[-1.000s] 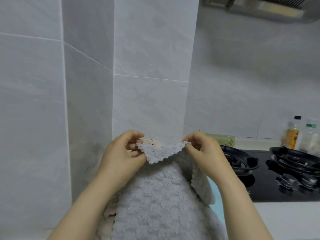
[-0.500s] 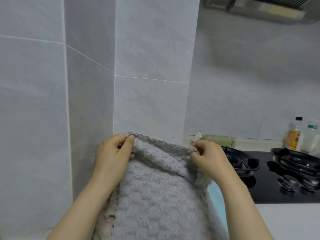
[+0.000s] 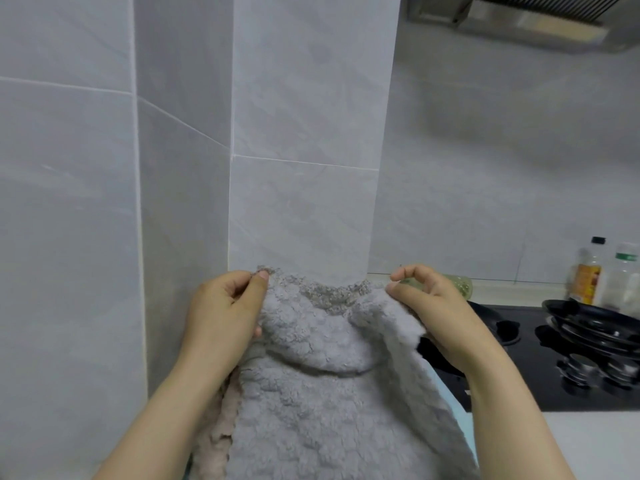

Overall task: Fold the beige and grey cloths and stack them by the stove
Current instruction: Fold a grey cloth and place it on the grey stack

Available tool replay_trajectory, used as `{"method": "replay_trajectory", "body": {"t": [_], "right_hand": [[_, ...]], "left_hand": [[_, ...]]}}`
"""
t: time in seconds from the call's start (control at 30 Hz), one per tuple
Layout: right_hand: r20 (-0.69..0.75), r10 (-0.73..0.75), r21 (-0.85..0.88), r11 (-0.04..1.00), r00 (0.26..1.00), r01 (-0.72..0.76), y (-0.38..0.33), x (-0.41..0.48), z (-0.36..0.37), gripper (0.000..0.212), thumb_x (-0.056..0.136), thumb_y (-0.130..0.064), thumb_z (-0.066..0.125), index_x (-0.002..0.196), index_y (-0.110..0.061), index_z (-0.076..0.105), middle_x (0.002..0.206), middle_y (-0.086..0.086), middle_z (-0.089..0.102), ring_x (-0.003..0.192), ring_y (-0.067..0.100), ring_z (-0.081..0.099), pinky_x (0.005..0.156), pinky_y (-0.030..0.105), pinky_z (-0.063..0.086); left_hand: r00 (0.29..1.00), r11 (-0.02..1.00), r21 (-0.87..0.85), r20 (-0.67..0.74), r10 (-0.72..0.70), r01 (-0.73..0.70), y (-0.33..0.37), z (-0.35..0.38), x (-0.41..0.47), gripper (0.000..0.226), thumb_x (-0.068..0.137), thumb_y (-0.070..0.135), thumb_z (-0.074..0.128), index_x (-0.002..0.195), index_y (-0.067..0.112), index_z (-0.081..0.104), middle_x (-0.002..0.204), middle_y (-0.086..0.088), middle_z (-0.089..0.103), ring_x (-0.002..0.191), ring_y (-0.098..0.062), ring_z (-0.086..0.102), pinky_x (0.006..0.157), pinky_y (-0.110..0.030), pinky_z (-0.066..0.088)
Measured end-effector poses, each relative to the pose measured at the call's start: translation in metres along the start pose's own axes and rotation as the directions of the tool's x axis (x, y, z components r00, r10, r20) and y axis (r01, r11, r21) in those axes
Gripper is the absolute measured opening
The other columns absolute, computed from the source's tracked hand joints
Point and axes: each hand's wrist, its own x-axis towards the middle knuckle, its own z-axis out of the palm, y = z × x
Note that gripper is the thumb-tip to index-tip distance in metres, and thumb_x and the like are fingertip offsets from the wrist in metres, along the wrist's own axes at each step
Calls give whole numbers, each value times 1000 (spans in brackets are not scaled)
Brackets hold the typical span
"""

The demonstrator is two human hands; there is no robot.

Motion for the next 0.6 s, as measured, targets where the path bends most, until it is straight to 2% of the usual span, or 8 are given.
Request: {"method": "replay_trajectory", "body": {"t": [0.07,0.13,0.27,0.37,0.4,0.47,0.57,0.6], "right_hand": [[103,-23,72,997,994,15,-6,-3,4,8,94,-12,58,89,-18,60,63,4,42,53,16,33,50,27,26],[194,-50,114,993,980,28,-12,-6,8,18,97,-11,53,87,-19,66,62,1,41,54,14,32,50,24,29],[417,-66,136,991,907,10,-22,-13,13,27,91,-17,53,109,-21,72,76,8,43,71,22,42,74,30,49],[540,-59,118,993,839,-6,-28,-17,15,42,88,0,53,122,-21,65,83,18,42,74,17,51,79,27,55],[525,-57,80,997,849,17,-30,-18,17,44,88,5,52,123,-19,64,82,20,46,73,15,53,77,26,55],[440,-58,-11,997,896,70,-33,-19,24,36,91,7,52,116,-14,66,69,5,57,65,11,59,73,25,56],[308,-99,-77,989,946,129,-35,-18,34,5,87,-11,68,90,-10,72,71,3,69,62,12,63,64,26,52],[259,-125,-100,983,958,155,-34,-17,37,5,84,-18,73,81,-14,73,70,1,67,61,9,60,63,26,51]], "left_hand": [[999,997,-61,26,-40,42,5,4,-2,46,93,31,54,73,-10,51,49,-11,38,32,-10,47,48,-23,34],[993,987,-119,55,-100,106,9,7,-4,43,94,28,52,73,-10,49,43,-9,41,30,-12,44,44,-20,34],[958,932,-263,208,-198,250,21,10,-7,34,96,19,52,88,-14,55,52,-16,51,32,-13,50,37,-19,39],[947,918,-271,222,-233,290,25,7,-8,22,90,18,62,80,1,70,49,-9,57,34,-12,48,38,-15,39],[955,934,-236,193,-227,269,24,6,-7,18,86,20,66,74,8,73,47,-7,58,36,-11,46,39,-13,37],[970,960,-174,141,-195,219,24,1,-6,15,79,21,72,67,13,76,51,1,62,43,-6,49,41,-12,37],[959,944,-200,162,-234,264,22,-3,-2,9,75,16,76,68,11,77,57,4,69,51,-3,55,45,-10,40],[951,935,-212,192,-244,283,21,-3,-1,8,74,14,77,68,10,77,59,1,70,54,-7,56,46,-12,41]]}}
